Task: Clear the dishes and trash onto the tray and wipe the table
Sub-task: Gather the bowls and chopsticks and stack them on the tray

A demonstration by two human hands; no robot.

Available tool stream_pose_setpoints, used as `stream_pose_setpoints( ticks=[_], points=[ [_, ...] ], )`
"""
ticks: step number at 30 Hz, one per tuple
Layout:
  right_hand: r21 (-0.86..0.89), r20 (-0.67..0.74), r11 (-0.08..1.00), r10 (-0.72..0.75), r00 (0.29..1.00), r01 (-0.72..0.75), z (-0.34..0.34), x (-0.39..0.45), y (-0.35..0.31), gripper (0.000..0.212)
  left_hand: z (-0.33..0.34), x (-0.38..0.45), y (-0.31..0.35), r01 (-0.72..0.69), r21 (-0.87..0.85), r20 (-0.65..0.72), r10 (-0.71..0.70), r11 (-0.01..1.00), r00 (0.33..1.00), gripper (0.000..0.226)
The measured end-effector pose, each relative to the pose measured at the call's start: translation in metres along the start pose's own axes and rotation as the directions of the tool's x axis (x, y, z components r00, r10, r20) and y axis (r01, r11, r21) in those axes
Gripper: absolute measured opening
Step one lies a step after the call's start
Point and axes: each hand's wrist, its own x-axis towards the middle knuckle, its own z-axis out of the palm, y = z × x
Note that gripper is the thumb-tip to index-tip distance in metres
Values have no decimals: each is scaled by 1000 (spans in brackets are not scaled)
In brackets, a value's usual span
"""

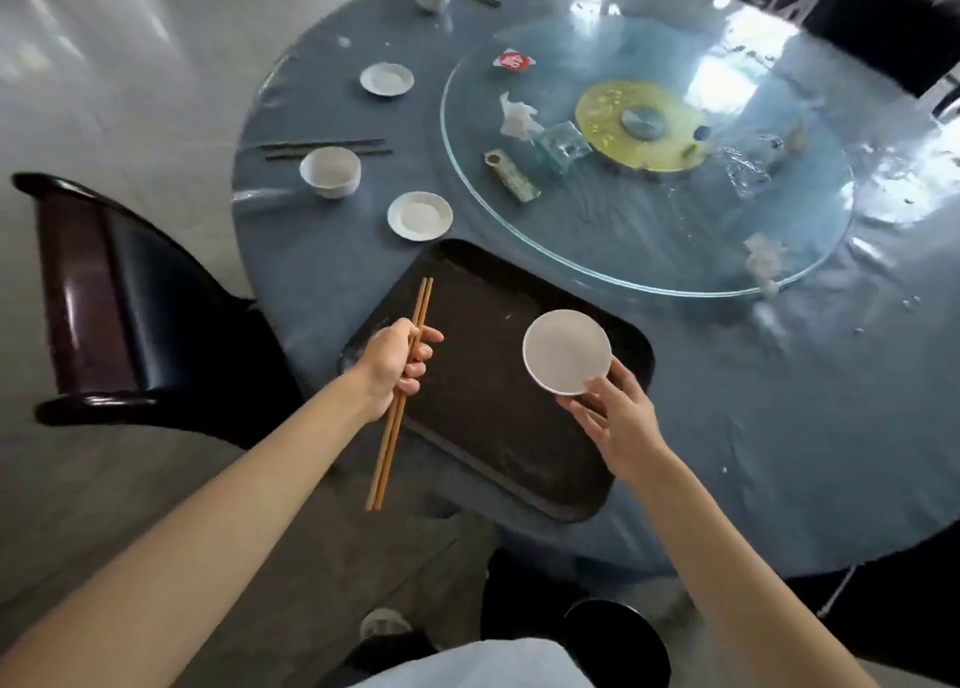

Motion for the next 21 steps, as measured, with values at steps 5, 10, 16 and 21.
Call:
stream_pose_setpoints(
  ticks=[5, 10, 16, 21],
  points=[
    [-101, 93, 994, 48, 995, -39, 92, -42, 57, 49, -121, -52, -5, -39, -114, -16, 38, 993, 999, 27],
    [-199, 141, 977, 102, 985, -73, 180, -65, 97, 43, -212, -73, 4, -131, -112, -48, 126, 985, 991, 23],
    [-263, 197, 962, 134, 971, -79, 284, -61, 134, 44, -304, -54, 25, -139, -198, -54, 131, 970, 990, 27],
    [-226, 170, 969, 145, 975, -105, 380, -40, 161, 48, -382, -21, 70, -117, -268, -23, 115, 956, 993, 22]
  ],
)
